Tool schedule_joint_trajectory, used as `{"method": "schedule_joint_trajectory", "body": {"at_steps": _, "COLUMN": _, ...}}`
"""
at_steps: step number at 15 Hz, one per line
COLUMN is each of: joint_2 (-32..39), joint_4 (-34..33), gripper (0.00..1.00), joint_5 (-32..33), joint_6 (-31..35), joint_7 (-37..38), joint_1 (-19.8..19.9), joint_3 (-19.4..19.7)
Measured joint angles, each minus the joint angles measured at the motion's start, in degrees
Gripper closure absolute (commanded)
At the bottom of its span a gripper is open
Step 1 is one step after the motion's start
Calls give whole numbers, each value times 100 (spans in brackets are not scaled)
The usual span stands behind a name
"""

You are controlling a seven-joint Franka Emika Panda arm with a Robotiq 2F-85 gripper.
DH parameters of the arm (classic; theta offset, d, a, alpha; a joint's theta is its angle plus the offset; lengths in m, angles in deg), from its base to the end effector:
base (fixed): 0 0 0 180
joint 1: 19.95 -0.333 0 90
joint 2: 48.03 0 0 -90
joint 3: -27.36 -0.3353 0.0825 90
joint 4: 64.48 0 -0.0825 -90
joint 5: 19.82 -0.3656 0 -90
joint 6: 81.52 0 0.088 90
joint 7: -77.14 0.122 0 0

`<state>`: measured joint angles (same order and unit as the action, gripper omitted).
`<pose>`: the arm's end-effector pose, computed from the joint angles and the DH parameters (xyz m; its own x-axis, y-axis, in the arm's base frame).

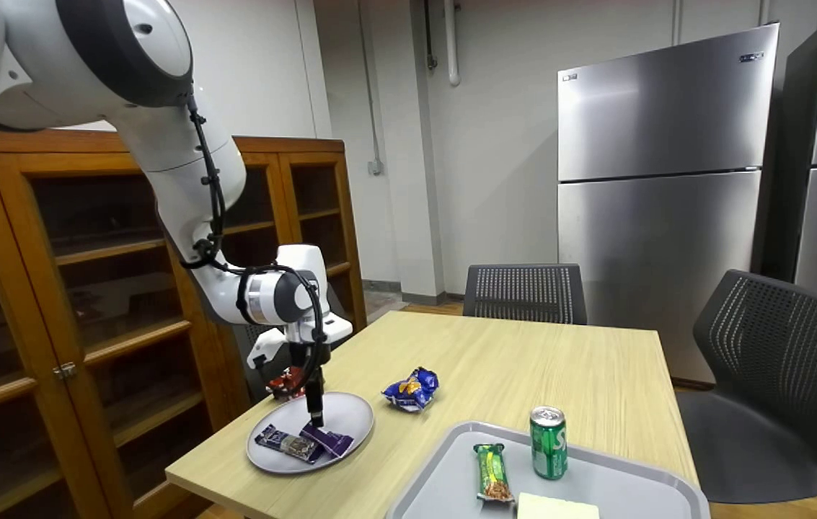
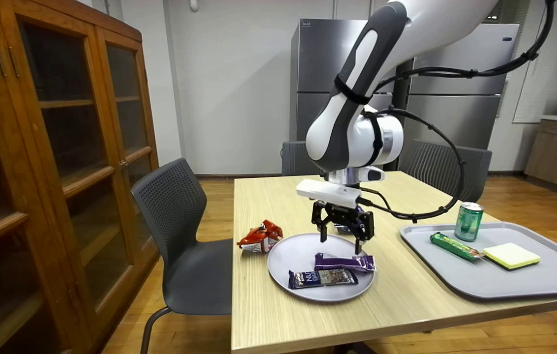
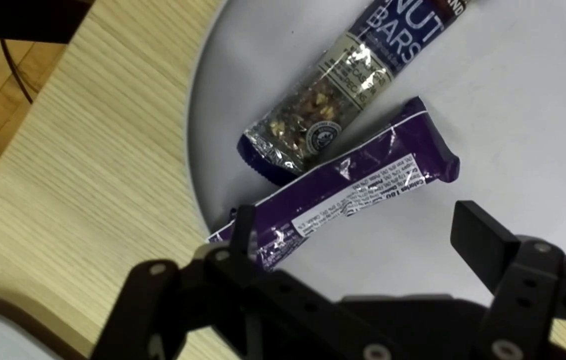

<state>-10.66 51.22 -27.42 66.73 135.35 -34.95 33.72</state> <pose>0.5799 0.0866 0.1341 0.5716 -0.8198 -0.0349 -0.8170 -0.5725 0.0686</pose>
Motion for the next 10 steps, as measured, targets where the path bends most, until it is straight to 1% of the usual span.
{"method": "schedule_joint_trajectory", "body": {"at_steps": 6, "joint_2": 0, "joint_4": 278, "gripper": 0, "joint_5": 0, "joint_6": 614, "joint_7": 345, "joint_1": 1, "joint_3": 28}}
{"method": "schedule_joint_trajectory", "body": {"at_steps": 10, "joint_2": 15, "joint_4": 401, "gripper": 0, "joint_5": -3, "joint_6": 747, "joint_7": 686, "joint_1": 1, "joint_3": 62}}
